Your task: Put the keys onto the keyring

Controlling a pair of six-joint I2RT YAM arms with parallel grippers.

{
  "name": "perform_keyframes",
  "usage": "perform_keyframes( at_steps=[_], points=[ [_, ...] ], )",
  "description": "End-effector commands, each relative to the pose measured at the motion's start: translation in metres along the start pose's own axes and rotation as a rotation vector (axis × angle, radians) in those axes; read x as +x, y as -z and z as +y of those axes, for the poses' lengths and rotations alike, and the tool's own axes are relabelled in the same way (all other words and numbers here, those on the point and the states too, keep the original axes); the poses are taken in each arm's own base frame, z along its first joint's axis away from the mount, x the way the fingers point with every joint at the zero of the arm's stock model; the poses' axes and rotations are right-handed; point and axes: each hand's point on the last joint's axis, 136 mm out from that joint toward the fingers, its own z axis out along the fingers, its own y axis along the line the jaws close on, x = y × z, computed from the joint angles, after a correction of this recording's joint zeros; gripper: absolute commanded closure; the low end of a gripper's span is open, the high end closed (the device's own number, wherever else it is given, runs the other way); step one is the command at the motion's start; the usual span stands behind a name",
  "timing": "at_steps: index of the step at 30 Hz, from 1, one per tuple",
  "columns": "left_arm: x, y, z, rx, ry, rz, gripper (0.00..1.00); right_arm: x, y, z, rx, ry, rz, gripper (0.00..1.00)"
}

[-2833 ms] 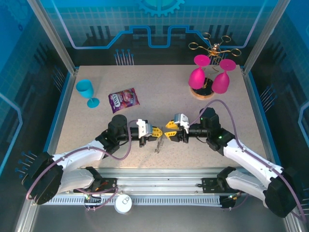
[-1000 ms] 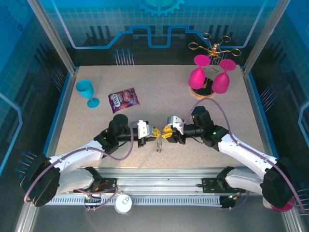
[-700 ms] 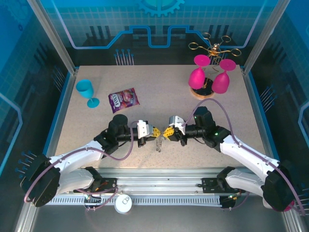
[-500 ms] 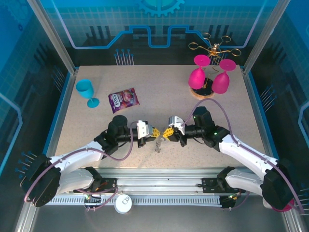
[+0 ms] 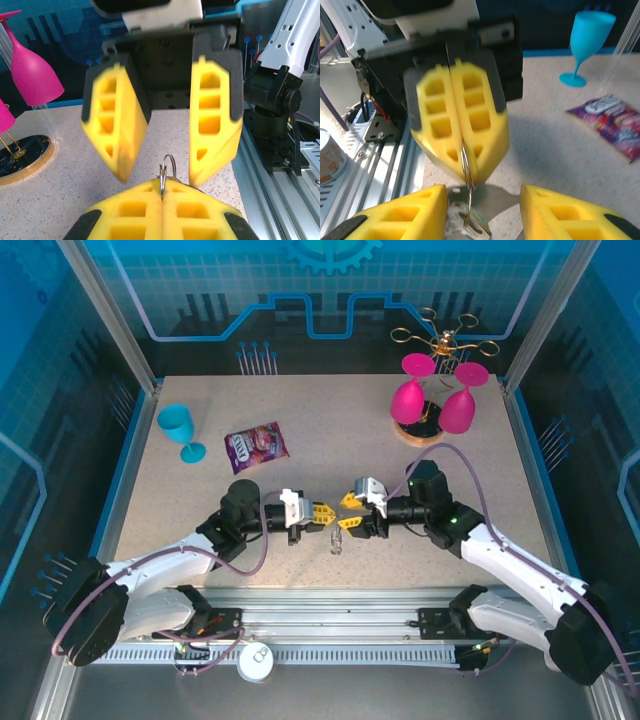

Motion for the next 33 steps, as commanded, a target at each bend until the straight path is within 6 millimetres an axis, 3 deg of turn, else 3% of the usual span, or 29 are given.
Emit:
perform_keyframes(
  at_steps=[1, 6, 14, 19, 22, 24, 25, 30, 33],
  points=[
    [-0.005, -0.001, -0.007, 0.04, -0.028, -0.025, 1.0, -0.004, 0.001, -0.001, 0.004, 0.025, -0.029, 0.56],
    [-0.006, -0.001, -0.007, 0.043, -0.03, -0.026, 1.0, -0.008, -0.002, -0.003, -0.004, 0.029, -0.044, 0.68],
    [-0.007, -0.001, -0.008, 0.051, -0.026, -0.029, 1.0, 0.007, -0.008, -0.003, -0.03, 0.024, 0.019, 0.79],
    [-0.01, -0.002, -0.007, 0.052, -0.024, -0.036, 1.0, 0.012, -0.013, 0.0, -0.063, 0.05, 0.066, 1.0],
    [-0.006, -0.003, 0.0, 0.016, -0.003, -0.014, 0.99, 0.011, -0.012, 0.0, -0.062, 0.065, 0.099, 1.0],
    [0.0, -0.002, 0.005, -0.015, 0.01, 0.024, 0.83, 0.01, -0.011, 0.001, -0.061, 0.088, 0.127, 1.0],
    [0.003, -0.002, 0.007, -0.027, 0.013, 0.05, 0.81, 0.009, -0.01, 0.002, -0.066, 0.099, 0.145, 1.0],
    [0.026, 0.0, 0.014, -0.052, 0.029, 0.219, 0.85, 0.007, -0.013, 0.009, -0.103, 0.15, 0.268, 1.0],
    [0.026, 0.0, 0.014, -0.051, 0.028, 0.234, 0.9, 0.009, -0.018, 0.01, -0.13, 0.166, 0.348, 1.0]
  ],
)
